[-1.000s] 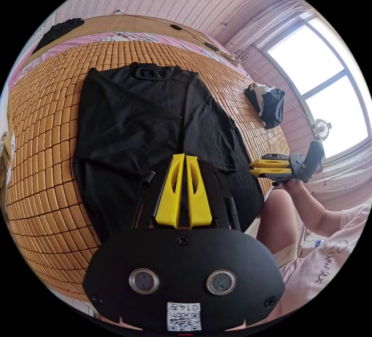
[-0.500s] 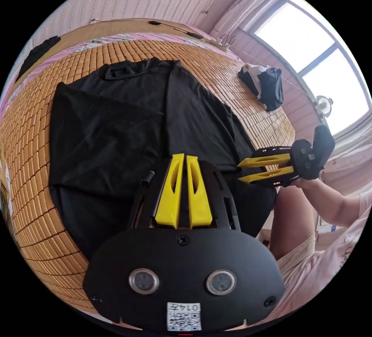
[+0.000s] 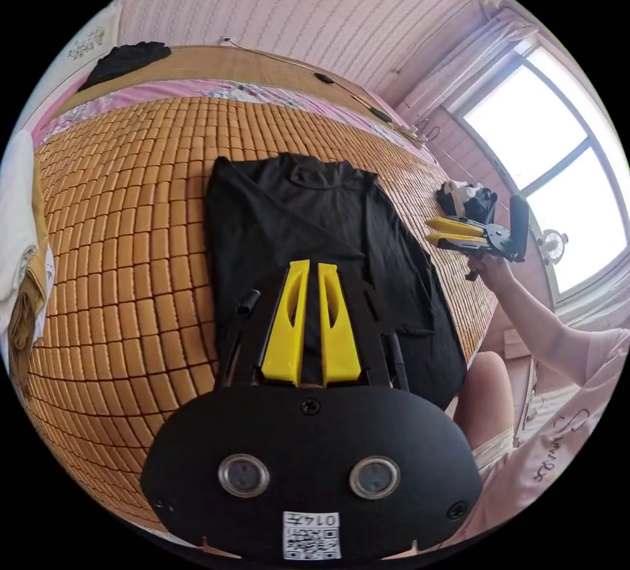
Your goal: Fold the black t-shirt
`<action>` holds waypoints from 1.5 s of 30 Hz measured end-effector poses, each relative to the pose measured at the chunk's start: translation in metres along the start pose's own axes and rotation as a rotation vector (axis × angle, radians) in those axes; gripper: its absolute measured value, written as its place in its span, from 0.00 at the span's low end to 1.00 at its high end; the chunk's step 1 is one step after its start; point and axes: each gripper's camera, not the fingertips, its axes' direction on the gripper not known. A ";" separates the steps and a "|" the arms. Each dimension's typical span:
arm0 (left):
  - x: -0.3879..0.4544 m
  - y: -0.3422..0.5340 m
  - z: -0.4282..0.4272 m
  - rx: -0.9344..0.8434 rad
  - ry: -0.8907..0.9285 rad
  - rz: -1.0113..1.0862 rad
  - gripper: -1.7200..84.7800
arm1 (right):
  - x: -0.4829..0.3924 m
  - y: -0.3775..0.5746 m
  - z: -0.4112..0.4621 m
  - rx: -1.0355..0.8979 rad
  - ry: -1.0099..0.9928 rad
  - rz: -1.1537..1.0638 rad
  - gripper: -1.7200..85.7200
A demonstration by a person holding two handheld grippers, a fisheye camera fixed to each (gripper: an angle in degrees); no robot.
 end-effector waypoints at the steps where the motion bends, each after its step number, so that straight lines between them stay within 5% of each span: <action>1: -0.013 -0.011 -0.003 0.001 -0.034 -0.020 0.05 | 0.012 -0.020 0.017 -0.013 0.037 0.008 0.14; 10: -0.067 -0.070 0.006 0.005 -0.171 -0.096 0.09 | 0.053 -0.099 0.129 -0.143 0.186 0.023 0.09; 15: -0.076 -0.080 0.014 -0.021 -0.152 -0.093 0.09 | 0.129 -0.095 0.126 -0.106 0.067 0.170 0.03; 28: -0.093 -0.088 -0.010 0.026 -0.052 -0.137 0.09 | 0.245 -0.028 0.100 -0.047 -0.258 0.398 0.10; 33: -0.040 -0.078 -0.025 0.042 0.019 0.051 0.08 | 0.227 0.012 0.053 0.016 -0.264 0.319 0.09; 39: 0.074 -0.046 0.006 -0.097 0.193 0.364 0.07 | 0.091 0.089 0.065 -0.193 -0.165 0.010 0.02; 45: 0.117 -0.036 0.072 -0.299 0.043 0.448 0.06 | 0.056 0.131 0.086 -0.256 0.046 -0.066 0.01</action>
